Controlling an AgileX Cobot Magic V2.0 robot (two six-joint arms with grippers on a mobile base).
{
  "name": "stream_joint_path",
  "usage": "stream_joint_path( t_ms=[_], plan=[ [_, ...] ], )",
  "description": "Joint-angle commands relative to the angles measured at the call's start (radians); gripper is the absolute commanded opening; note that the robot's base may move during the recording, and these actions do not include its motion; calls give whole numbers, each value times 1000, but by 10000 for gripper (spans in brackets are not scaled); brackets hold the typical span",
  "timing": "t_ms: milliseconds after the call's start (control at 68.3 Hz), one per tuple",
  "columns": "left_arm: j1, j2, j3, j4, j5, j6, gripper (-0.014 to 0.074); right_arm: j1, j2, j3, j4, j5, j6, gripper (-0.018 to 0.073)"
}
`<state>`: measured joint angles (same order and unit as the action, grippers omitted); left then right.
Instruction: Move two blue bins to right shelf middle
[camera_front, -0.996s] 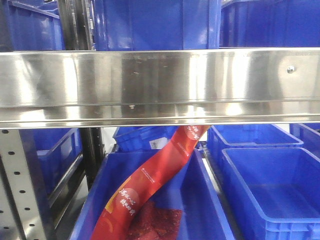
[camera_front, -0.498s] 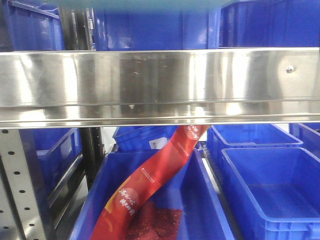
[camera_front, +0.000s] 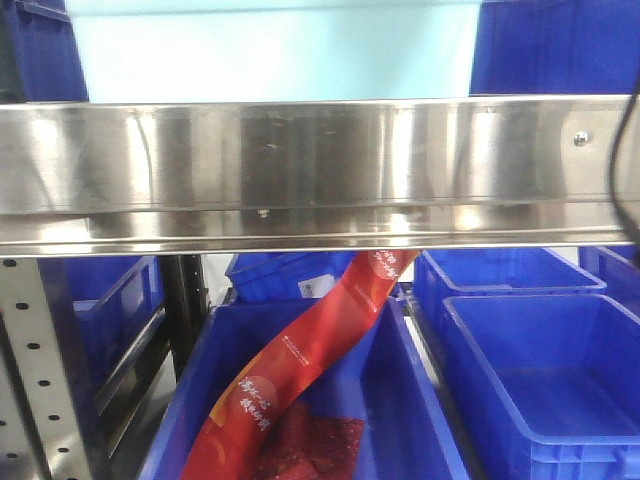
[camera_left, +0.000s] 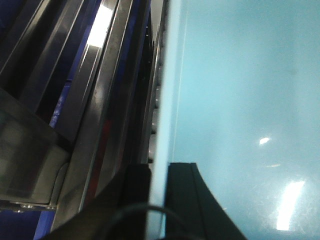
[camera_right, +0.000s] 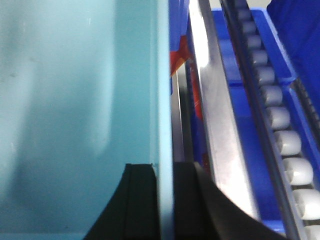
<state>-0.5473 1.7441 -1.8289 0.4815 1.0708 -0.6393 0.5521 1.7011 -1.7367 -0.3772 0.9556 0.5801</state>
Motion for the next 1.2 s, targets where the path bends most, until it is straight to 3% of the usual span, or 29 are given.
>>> stream_joint_path(
  t_ms=[0, 249, 278, 395, 469, 586, 688, 1069, 1186],
  plan=[
    [-15, -2, -7, -38, -41, 8, -111, 14, -8, -7, 14, -94, -2, -165],
    [-15, -1, -7, -31, -41, 8, -80, 14, 0, -7, 14, -108, -2, -139],
    [-15, -1, -7, -31, -41, 8, -55, 14, 1, -7, 14, -108, -2, -92],
    [-15, -1, -7, -29, -41, 8, 123, 14, 3, -7, 6, -110, -4, 244],
    [-15, -1, -7, -12, -41, 8, 231, 14, 3, -7, 5, -110, -4, 332],
    [-15, -1, -7, 9, -39, 8, 387, 14, 3, -7, -12, -96, -4, 339],
    [-15, -1, -7, 14, -33, 8, 461, 14, -1, -8, -24, -88, -4, 339],
    [-17, -3, -101, 4, 57, 10, 465, 14, -62, -19, -47, -70, -4, 335],
    [-17, -3, -163, -35, 102, 40, 418, 16, -82, -48, -47, -65, -4, 242]
  ],
)
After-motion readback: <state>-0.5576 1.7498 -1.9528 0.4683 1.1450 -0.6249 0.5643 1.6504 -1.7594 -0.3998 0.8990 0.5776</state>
